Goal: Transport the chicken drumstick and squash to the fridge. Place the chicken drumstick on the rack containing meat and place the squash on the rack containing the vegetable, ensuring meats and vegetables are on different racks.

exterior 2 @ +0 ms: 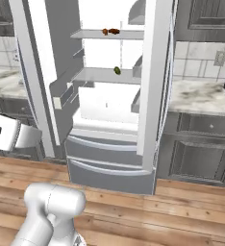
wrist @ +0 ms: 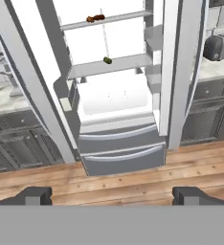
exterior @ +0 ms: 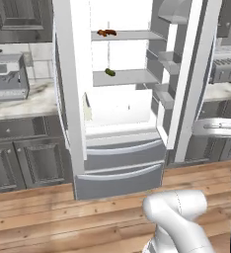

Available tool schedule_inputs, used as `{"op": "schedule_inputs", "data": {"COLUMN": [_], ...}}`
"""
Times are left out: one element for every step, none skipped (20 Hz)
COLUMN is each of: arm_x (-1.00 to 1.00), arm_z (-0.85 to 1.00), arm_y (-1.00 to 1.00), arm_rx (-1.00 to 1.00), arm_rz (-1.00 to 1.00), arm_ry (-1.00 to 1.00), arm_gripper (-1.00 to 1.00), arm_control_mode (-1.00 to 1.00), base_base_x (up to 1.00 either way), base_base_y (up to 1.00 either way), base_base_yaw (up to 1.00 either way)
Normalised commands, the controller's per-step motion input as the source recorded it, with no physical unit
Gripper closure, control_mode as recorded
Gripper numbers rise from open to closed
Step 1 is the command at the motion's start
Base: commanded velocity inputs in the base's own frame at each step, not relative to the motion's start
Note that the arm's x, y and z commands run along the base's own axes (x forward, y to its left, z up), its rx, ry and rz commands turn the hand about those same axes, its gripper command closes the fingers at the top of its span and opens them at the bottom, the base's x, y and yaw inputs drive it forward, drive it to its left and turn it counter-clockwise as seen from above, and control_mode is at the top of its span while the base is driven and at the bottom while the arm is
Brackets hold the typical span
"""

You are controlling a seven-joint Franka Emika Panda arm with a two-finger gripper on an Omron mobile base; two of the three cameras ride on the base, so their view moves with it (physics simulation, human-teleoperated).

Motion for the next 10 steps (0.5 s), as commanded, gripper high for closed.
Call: {"op": "schedule_inputs", "data": {"arm_x": [0.00,0.00,0.00,0.00,0.00,0.00,0.00,0.00,0.00,0.00], "arm_z": [0.00,0.00,0.00,0.00,0.00,0.00,0.00,0.00,0.00,0.00], "arm_y": [0.00,0.00,0.00,0.00,0.00,0.00,0.00,0.00,0.00,0.00], "arm_rx": [0.00,0.00,0.00,0.00,0.00,0.00,0.00,0.00,0.00,0.00], "arm_rz": [0.00,0.00,0.00,0.00,0.00,0.00,0.00,0.00,0.00,0.00], "arm_ry": [0.00,0.00,0.00,0.00,0.00,0.00,0.00,0.00,0.00,0.00], "arm_gripper": [-1.00,-1.00,-1.00,-1.00,-1.00,-1.00,-1.00,-1.00,-1.00,-1.00], "arm_control_mode": [1.00,1.00,1.00,1.00,1.00,1.00,1.00,1.00,1.00,1.00], "base_base_x": [-1.00,-1.00,-1.00,-1.00,-1.00,-1.00,-1.00,-1.00,-1.00,-1.00], "base_base_y": [0.00,0.00,0.07,0.11,0.12,0.13,0.12,0.11,0.11,0.11], "base_base_yaw": [0.00,0.00,0.00,0.00,0.00,0.00,0.00,0.00,0.00,0.00]}}
